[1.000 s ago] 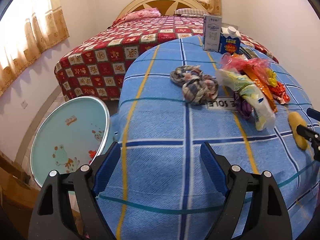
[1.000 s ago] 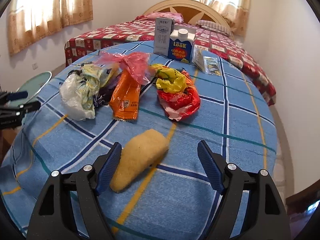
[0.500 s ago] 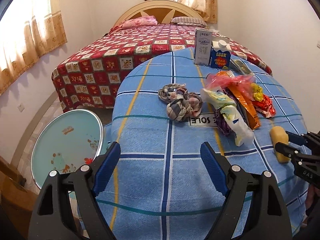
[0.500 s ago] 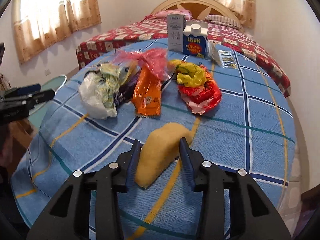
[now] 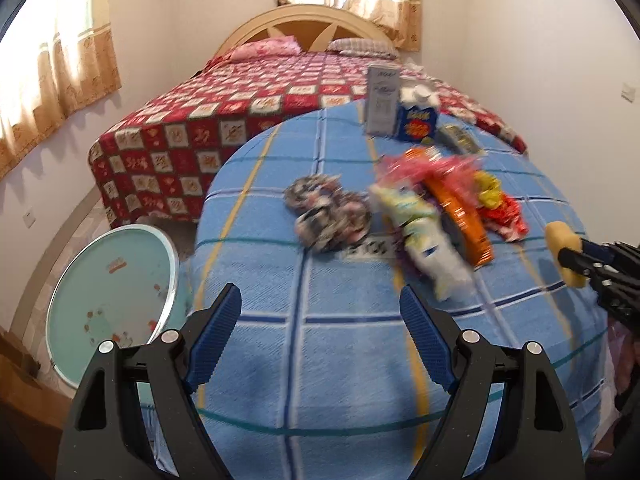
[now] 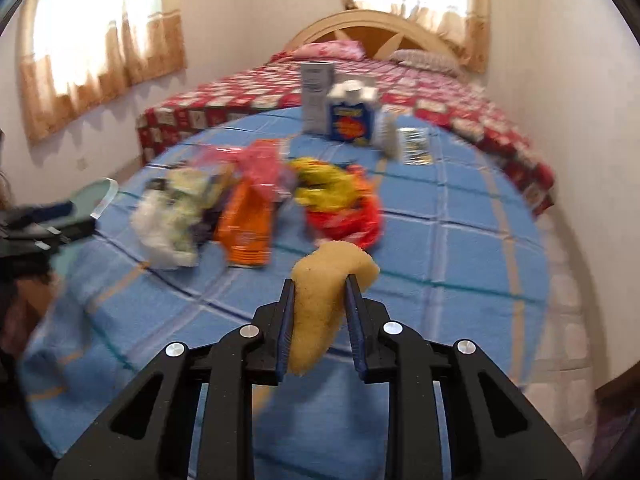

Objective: Collect trash
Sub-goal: 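Grasp the yellow sponge with the right tool while the left tool grasps the clear-yellow plastic bag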

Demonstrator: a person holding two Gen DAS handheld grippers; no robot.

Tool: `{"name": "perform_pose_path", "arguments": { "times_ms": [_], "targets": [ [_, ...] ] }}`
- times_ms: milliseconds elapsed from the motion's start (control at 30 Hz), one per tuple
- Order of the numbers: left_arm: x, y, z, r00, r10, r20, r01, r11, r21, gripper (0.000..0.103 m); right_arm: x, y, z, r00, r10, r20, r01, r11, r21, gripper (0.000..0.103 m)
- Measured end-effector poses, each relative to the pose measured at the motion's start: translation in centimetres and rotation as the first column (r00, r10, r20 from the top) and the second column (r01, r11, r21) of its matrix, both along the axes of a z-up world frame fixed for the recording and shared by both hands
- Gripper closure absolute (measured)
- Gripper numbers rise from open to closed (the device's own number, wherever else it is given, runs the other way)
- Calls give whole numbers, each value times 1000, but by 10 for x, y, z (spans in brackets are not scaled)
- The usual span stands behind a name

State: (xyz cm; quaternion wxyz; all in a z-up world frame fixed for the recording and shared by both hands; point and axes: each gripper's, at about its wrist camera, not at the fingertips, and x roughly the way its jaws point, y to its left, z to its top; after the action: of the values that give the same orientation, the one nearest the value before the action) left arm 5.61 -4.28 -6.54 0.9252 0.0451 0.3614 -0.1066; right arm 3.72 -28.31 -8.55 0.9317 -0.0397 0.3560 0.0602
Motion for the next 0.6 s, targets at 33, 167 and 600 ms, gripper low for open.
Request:
{"name": "perform_pose_path", "arguments": {
  "times_ms": [33, 167, 600],
  "targets": [
    [0, -7, 2, 1000, -14, 8, 14, 1000, 3, 23, 2, -3, -6, 1000, -12, -15, 11, 999, -37, 77],
    [5, -32, 1, 998, -59, 10, 59, 998, 17, 23, 5, -6, -20, 999, -11, -40, 8, 998, -68, 73],
    [32, -52, -19, 984, -167, -66, 164, 985, -42, 82, 5, -28, -32, 996, 2, -88, 9, 992, 122, 67]
  ]
}}
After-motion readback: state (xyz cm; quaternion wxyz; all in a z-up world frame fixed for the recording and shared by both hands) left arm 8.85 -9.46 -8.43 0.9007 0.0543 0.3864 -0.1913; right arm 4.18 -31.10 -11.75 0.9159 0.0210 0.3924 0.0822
